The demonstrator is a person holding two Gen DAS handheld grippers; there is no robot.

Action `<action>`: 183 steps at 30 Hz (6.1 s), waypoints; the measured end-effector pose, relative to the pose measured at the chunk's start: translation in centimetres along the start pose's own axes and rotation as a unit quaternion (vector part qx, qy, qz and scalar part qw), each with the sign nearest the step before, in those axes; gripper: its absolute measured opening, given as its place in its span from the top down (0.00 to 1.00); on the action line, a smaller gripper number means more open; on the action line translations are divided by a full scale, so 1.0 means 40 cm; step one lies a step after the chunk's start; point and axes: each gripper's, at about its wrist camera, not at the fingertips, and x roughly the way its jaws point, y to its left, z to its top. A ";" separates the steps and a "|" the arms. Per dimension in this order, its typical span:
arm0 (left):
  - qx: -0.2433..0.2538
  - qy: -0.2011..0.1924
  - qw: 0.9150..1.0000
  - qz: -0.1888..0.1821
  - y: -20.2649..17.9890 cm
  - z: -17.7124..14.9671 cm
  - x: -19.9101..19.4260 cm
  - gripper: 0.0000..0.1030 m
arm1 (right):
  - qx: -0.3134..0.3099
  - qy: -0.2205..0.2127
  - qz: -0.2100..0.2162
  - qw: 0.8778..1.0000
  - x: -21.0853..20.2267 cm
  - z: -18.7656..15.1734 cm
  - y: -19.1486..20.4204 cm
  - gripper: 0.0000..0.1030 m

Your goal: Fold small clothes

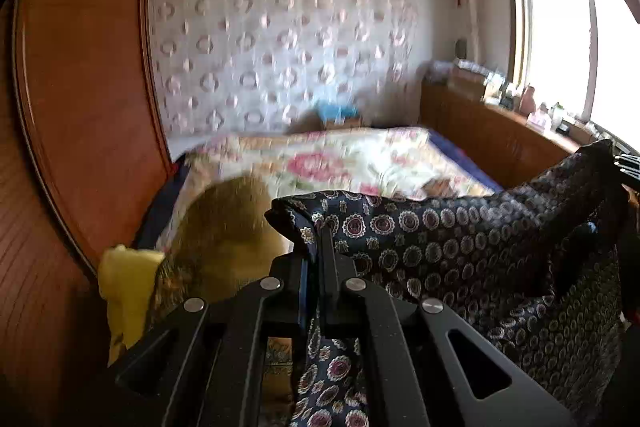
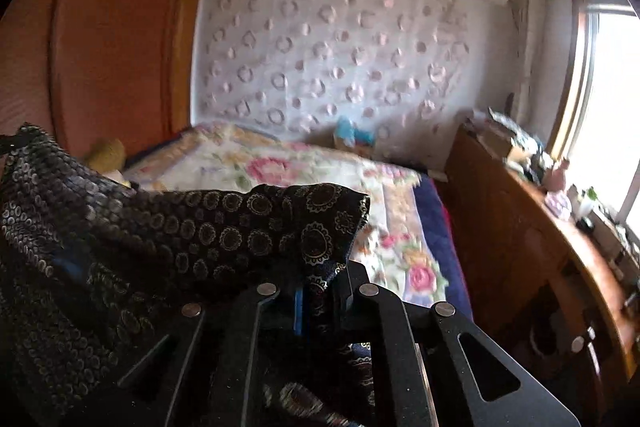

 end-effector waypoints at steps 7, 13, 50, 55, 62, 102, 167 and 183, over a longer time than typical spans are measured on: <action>-0.011 0.063 0.998 0.008 0.018 -0.071 0.106 0.95 | 0.019 0.079 -0.001 0.997 0.104 -0.042 0.064 0.77; -0.019 0.066 0.998 -0.007 0.028 -0.106 0.071 0.55 | 0.012 0.093 -0.021 0.995 0.101 0.005 0.104 0.50; -0.029 0.138 0.990 -0.003 0.026 -0.349 0.007 0.54 | 0.031 0.139 0.153 0.978 -0.245 -0.265 0.306 0.47; -0.019 0.138 0.990 -0.002 0.022 -0.344 0.010 0.95 | 0.042 0.133 0.163 0.977 -0.225 -0.240 0.282 0.94; -0.016 0.080 0.997 -0.006 0.018 -0.296 -0.078 0.97 | 0.058 0.096 0.189 0.976 -0.242 -0.231 0.215 0.99; -0.029 0.093 0.995 0.003 0.013 -0.364 -0.107 0.58 | 0.114 0.146 0.012 0.983 -0.231 -0.280 -0.058 0.48; -0.063 0.090 0.994 -0.011 0.097 -0.440 -0.237 0.98 | 0.097 0.118 0.060 0.986 -0.419 -0.343 -0.042 0.93; -0.058 0.097 0.994 -0.003 0.080 -0.454 -0.230 0.47 | 0.044 0.097 0.070 0.992 -0.334 -0.312 0.106 0.47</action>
